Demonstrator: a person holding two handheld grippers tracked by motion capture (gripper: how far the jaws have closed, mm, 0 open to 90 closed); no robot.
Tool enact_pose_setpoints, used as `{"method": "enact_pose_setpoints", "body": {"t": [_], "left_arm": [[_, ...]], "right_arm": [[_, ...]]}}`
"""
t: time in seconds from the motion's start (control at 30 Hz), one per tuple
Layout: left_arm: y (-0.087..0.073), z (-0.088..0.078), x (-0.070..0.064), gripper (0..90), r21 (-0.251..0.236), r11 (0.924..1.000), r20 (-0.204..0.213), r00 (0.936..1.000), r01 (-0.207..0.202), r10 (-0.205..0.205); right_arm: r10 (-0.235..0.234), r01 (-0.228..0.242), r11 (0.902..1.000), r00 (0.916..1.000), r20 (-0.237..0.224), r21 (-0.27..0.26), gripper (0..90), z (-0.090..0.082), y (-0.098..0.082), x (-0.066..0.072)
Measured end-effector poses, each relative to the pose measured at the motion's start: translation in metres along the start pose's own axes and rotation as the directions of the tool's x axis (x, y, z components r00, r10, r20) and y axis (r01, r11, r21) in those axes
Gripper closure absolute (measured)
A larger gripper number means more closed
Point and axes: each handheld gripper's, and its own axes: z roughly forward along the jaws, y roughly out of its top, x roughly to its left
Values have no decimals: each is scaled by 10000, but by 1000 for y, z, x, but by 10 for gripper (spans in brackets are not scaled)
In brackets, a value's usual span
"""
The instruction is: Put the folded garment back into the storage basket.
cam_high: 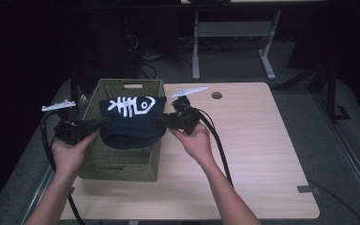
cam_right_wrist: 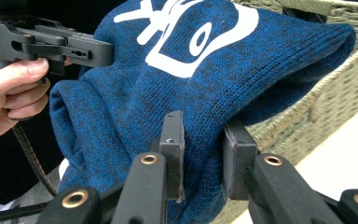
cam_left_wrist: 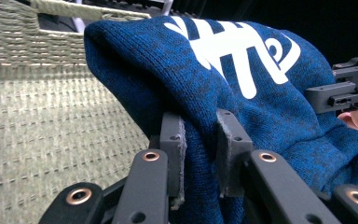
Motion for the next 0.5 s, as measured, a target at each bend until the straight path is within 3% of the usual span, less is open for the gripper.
{"method": "enact_pose_setpoints", "body": {"t": [0.2, 0.5], "left_arm": [[-3, -2, 4, 755, 126, 9999, -142, 9998, -116, 118], [-8, -9, 23, 756, 72, 9996, -306, 9991, 280, -278]], "right_arm": [[-19, 19, 10000, 9999, -162, 30, 733, 13, -1, 5], [124, -122, 9999, 9998, -161, 116, 733, 33, 0, 10]]}}
